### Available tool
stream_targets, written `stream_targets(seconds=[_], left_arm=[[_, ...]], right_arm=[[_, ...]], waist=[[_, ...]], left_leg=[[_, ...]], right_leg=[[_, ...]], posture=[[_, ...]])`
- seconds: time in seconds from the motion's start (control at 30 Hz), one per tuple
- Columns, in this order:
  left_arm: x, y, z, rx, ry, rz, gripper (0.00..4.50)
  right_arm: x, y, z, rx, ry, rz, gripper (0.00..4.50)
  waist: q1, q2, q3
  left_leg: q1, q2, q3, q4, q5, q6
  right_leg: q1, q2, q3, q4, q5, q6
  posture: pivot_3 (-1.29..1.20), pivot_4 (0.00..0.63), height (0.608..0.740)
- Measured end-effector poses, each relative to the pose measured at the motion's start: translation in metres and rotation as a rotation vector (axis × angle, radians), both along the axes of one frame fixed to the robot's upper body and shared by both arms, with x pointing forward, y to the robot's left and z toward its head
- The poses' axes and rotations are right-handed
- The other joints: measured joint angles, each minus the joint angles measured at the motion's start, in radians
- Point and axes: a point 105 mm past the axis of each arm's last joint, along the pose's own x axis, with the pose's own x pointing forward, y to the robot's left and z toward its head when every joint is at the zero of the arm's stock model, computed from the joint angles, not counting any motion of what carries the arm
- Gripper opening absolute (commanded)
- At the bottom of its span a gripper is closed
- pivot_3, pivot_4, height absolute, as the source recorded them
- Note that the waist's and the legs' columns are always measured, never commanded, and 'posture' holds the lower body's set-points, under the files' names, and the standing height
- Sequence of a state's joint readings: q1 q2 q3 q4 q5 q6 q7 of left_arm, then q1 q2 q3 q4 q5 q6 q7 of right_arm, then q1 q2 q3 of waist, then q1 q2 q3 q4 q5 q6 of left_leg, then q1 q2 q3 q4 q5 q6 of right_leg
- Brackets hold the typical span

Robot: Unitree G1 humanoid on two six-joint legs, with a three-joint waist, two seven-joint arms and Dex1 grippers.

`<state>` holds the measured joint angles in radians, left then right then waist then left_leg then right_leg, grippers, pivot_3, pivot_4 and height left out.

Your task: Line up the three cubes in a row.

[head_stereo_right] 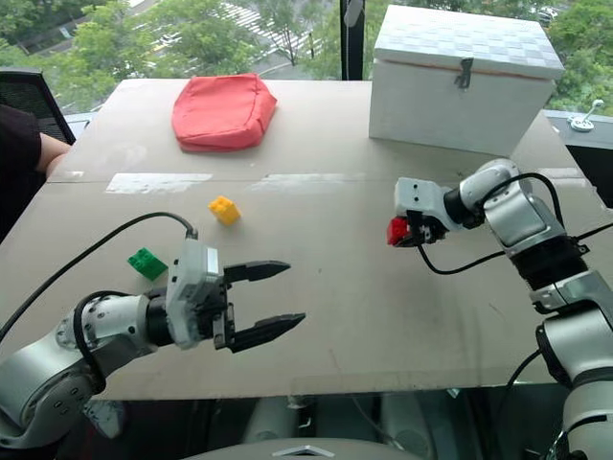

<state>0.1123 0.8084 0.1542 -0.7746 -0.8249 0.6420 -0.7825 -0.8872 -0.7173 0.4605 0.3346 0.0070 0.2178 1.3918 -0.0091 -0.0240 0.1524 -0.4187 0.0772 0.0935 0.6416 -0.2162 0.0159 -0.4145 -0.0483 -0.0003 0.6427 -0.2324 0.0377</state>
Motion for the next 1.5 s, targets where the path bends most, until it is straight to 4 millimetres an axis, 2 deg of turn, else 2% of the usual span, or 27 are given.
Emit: stream_targets(seconds=[0.17, 0.43, 0.87, 1.03, 1.1, 1.23, 1.4, 1.5], left_arm=[[-0.004, 0.010, -0.003, 0.011, 0.007, 0.023, 4.50], [-0.006, 0.015, -0.005, 0.014, 0.010, 0.040, 4.50], [-0.006, 0.015, -0.005, 0.017, 0.006, 0.046, 4.50], [-0.005, 0.015, -0.004, 0.017, -0.001, 0.050, 4.50], [-0.004, 0.015, -0.004, 0.017, -0.002, 0.056, 4.50], [-0.004, 0.017, -0.005, 0.018, 0.001, 0.074, 4.50], [-0.003, 0.026, -0.008, 0.020, 0.015, 0.128, 4.50], [0.003, 0.031, -0.009, 0.003, 0.020, 0.176, 4.50]], right_arm=[[0.001, 0.009, -0.013, -0.025, 0.017, 0.043, 1.53], [0.004, 0.014, -0.022, -0.039, 0.037, 0.036, 1.53], [0.005, 0.023, -0.027, -0.029, 0.066, 0.026, 1.53], [0.007, 0.021, -0.030, -0.040, 0.076, 0.014, 3.73], [0.007, 0.022, -0.031, -0.040, 0.068, 0.022, 4.45], [0.008, 0.022, -0.028, -0.022, 0.054, 0.015, 4.45], [0.001, 0.024, -0.009, 0.086, 0.039, 0.006, 4.45], [-0.002, 0.021, -0.009, 0.120, 0.033, -0.017, 4.45]], waist=[[-0.003, 0.000, 0.000], [-0.003, 0.000, 0.000], [-0.004, 0.001, 0.000], [-0.004, 0.001, 0.000], [-0.004, 0.001, 0.000], [-0.004, 0.001, 0.000], [-0.002, 0.001, 0.000], [-0.002, 0.001, 0.000]], left_leg=[[0.001, 0.000, 0.000, 0.000, 0.000, 0.000], [0.001, 0.000, 0.000, 0.000, 0.000, 0.000], [0.001, 0.000, 0.001, 0.000, 0.000, 0.000], [0.001, 0.000, 0.001, 0.000, 0.000, 0.000], [0.001, 0.000, 0.001, 0.000, 0.000, 0.000], [0.001, 0.000, 0.001, 0.000, 0.000, 0.000], [0.001, 0.001, 0.001, 0.000, 0.000, 0.000], [0.001, 0.001, 0.001, 0.000, 0.000, 0.000]], right_leg=[[0.000, 0.000, 0.000, 0.001, 0.000, 0.000], [0.000, 0.000, 0.000, 0.002, 0.000, -0.001], [0.000, 0.000, 0.000, 0.002, 0.000, -0.001], [0.000, 0.000, 0.000, 0.002, 0.000, -0.001], [0.000, 0.000, 0.000, 0.002, 0.000, -0.001], [0.000, 0.000, 0.000, 0.002, 0.000, -0.001], [0.000, -0.001, -0.001, 0.002, 0.000, -0.001], [0.000, -0.001, -0.001, 0.002, 0.000, -0.001]], posture=[[0.00, 0.150, 0.740], [0.00, 0.150, 0.740], [0.00, 0.150, 0.740], [0.00, 0.150, 0.740], [0.00, 0.150, 0.740], [0.00, 0.150, 0.740], [0.00, 0.150, 0.740], [0.00, 0.150, 0.740]])
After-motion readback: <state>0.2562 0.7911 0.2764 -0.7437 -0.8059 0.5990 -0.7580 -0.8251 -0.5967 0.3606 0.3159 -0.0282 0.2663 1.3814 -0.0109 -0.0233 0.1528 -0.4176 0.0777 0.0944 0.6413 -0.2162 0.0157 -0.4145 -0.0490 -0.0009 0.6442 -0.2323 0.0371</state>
